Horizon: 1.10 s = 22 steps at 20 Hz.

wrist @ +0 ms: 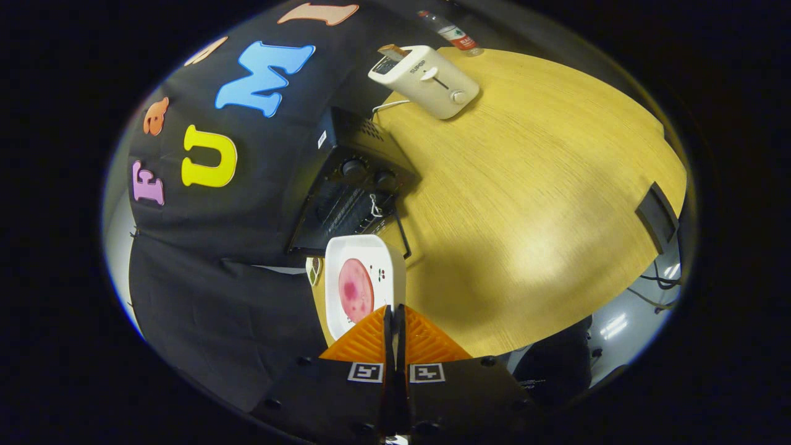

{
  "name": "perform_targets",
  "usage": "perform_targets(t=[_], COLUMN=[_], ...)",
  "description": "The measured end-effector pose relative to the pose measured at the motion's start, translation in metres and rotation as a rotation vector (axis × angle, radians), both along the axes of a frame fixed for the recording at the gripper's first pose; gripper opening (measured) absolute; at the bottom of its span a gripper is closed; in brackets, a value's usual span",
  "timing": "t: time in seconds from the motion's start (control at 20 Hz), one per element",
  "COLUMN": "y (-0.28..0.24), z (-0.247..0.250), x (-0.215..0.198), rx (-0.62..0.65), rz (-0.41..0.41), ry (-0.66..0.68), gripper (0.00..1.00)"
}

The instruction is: Open the toaster oven, put the food inside, and close the toaster oven door.

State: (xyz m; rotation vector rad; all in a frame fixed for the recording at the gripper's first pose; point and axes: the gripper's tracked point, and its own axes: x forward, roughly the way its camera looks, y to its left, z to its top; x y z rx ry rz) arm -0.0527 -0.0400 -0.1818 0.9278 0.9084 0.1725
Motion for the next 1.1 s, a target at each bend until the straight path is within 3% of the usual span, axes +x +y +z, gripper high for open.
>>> perform_targets(t=[0.2, 0.55, 1.1], y=[0.029, 0.061, 0.086], z=[0.008, -0.009, -0.050], x=[0.023, 0.084, 0.162], rx=[0.013, 0.062, 0.118], rz=[0.034, -0.008, -0.177], ry=[-0.016, 0.009, 0.029], gripper=[0.02, 0.02, 0.02])
